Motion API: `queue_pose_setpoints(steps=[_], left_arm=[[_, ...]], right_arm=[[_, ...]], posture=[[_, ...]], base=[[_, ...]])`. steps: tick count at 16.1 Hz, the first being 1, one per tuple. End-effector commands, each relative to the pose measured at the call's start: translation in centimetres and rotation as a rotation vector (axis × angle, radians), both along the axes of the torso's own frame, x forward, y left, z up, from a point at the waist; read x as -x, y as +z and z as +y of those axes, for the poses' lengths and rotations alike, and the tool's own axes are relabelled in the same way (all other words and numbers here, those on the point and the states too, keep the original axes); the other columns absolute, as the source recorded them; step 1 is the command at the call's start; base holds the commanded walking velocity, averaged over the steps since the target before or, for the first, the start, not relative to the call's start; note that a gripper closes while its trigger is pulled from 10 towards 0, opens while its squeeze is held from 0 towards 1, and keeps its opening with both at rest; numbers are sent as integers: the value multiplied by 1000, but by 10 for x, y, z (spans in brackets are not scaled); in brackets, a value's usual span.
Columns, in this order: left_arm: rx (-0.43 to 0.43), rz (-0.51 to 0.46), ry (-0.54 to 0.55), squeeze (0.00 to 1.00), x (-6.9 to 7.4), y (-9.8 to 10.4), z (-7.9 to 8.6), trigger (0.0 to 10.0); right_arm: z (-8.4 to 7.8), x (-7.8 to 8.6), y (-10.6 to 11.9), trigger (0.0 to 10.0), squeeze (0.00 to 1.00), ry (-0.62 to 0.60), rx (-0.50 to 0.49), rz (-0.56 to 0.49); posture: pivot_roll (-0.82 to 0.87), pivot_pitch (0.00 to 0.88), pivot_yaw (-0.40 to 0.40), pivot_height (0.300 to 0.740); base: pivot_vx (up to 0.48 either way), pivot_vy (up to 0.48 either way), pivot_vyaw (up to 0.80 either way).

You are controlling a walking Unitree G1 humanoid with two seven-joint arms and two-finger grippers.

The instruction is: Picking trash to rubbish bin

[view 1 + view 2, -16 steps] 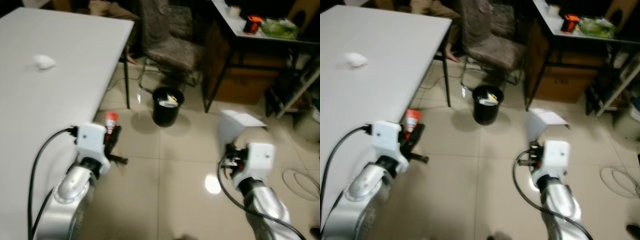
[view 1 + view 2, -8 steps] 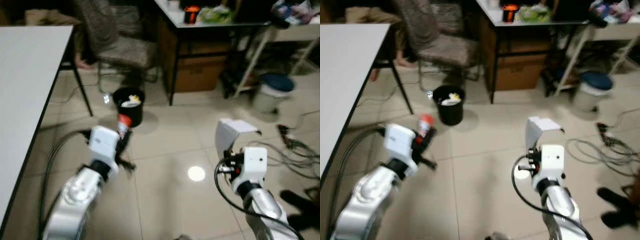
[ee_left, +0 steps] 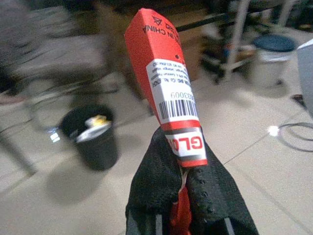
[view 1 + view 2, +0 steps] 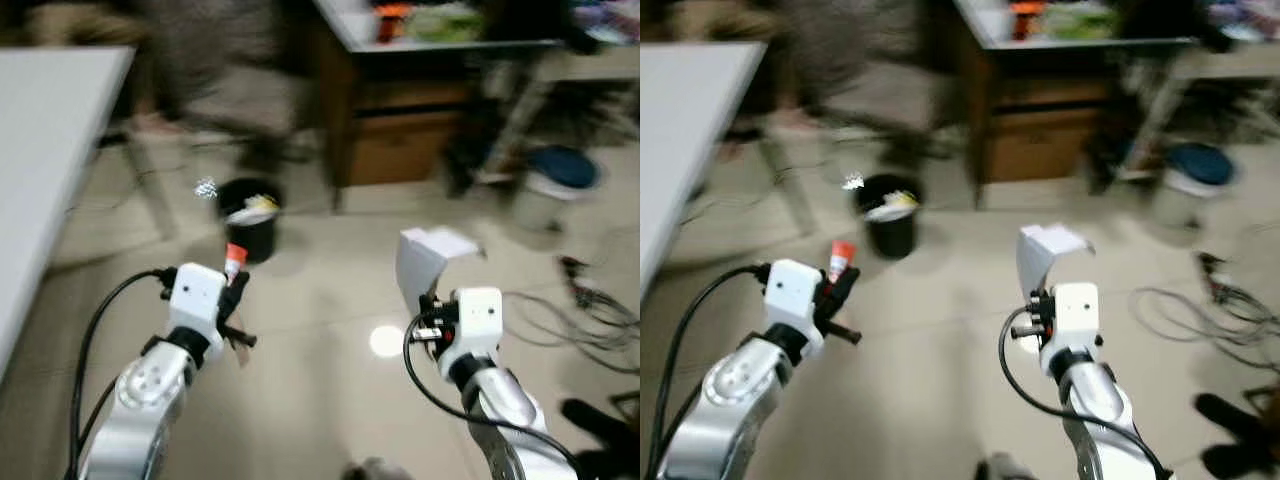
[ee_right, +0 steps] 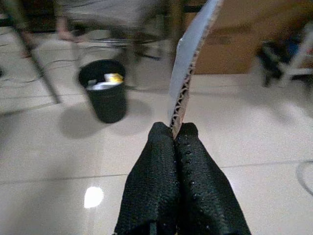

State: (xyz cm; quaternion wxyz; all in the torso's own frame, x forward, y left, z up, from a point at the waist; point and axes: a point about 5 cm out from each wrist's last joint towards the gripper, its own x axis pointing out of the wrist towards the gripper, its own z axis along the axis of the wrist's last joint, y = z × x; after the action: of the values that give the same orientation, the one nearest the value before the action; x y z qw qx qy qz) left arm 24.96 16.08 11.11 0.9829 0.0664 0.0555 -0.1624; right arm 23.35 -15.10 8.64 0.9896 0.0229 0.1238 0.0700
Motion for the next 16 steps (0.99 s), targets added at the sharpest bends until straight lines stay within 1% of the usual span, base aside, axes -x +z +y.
queue_pose_setpoints(steps=[1, 3, 4, 5, 8, 10, 11, 16], left_arm=[[4, 8, -9, 0, 1, -4, -3, 10000], [4, 9, -5, 0, 1, -5, -2, 10000], [4, 8, -1, 0, 0, -5, -1, 10000], [4, 7, 2, 0, 0, -5, 0, 10000], [5, 6, 6, 0, -1, -6, 0, 10000], [5, 6, 6, 0, -1, -6, 0, 10000], [8, 7, 5, 0, -1, -6, 0, 10000], [6, 14, -12, 0, 0, -8, -3, 10000]], right_arm=[[-5, -1, -1, 10000, 0, -17, 12, 0], [-7, -3, -2, 10000, 0, -22, 15, 0], [-7, -3, -2, 10000, 0, -11, 32, 2], [-6, -4, -3, 10000, 0, 1, 37, 10], [-1, -5, -6, 10000, 0, 54, 43, 26], [-1, -5, -6, 10000, 0, 60, 43, 25], [-1, -4, -6, 10000, 0, 44, 20, 22], [-4, -3, -9, 10000, 0, 29, 27, 33]], posture=[[-52, 118, -46, 740], [-51, 119, -46, 740], [-50, 119, -46, 740], [-51, 119, -45, 740], [-51, 116, -45, 740], [-51, 115, -45, 740], [-51, 115, -46, 740], [-54, 117, -42, 740]], base=[[431, 0, 0], [429, 0, 0], [431, 0, 0], [428, 0, 463], [433, 0, 800], [433, 0, 800], [431, 0, 0], [437, 0, 0]])
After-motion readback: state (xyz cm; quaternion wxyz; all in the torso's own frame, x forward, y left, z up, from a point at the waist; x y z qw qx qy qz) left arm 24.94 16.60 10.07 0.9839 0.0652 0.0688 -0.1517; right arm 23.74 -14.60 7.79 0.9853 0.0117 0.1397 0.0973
